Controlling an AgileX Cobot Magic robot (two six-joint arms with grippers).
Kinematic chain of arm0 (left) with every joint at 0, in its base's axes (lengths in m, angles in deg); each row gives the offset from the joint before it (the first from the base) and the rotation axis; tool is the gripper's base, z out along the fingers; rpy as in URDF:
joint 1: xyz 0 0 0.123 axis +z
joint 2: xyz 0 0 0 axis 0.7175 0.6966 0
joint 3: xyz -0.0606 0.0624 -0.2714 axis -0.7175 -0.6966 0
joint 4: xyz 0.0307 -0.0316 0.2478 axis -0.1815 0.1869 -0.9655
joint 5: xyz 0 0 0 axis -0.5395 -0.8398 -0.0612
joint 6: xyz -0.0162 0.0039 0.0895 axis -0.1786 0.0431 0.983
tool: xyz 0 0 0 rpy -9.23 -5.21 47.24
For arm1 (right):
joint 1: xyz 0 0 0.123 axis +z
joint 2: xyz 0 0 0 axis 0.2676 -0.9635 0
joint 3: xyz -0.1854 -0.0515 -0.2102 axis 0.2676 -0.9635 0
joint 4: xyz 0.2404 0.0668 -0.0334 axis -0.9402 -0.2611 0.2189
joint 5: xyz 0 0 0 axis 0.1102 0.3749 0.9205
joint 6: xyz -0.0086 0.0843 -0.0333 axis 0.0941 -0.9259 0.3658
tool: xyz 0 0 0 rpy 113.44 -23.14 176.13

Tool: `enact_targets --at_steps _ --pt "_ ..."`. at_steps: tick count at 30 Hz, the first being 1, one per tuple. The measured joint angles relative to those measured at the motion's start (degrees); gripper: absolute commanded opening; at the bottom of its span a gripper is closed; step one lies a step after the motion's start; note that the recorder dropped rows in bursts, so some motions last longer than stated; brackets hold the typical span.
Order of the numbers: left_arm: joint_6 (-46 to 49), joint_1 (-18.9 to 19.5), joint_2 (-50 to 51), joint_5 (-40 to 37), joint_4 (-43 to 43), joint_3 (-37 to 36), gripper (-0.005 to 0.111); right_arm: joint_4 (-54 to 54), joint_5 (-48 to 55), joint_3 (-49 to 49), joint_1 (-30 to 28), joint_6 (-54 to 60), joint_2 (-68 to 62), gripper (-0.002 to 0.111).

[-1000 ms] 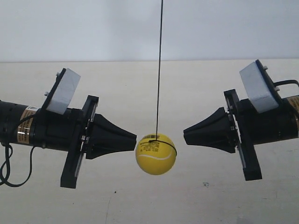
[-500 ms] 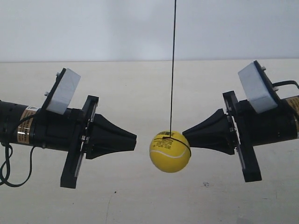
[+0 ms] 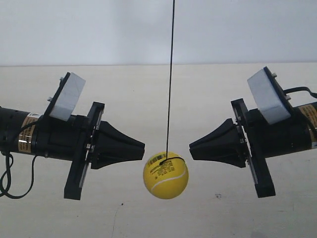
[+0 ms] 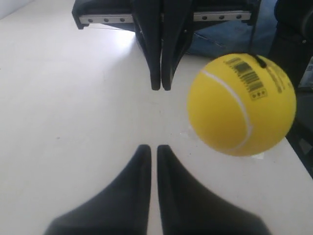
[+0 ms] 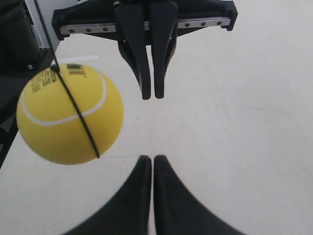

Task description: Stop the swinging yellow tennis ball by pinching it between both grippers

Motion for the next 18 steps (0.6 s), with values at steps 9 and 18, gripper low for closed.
enact_targets --at_steps 9,18 --pt "-1.1 -0.6 0.0 0.0 -1.7 0.0 0.005 0.9 0.0 0.0 0.0 -0.4 0.0 0.0" --pt "-3.5 -0.6 -4.2 0.1 -4.3 0.0 0.005 3.2 0.0 0.2 0.0 -2.9 3.7 0.0"
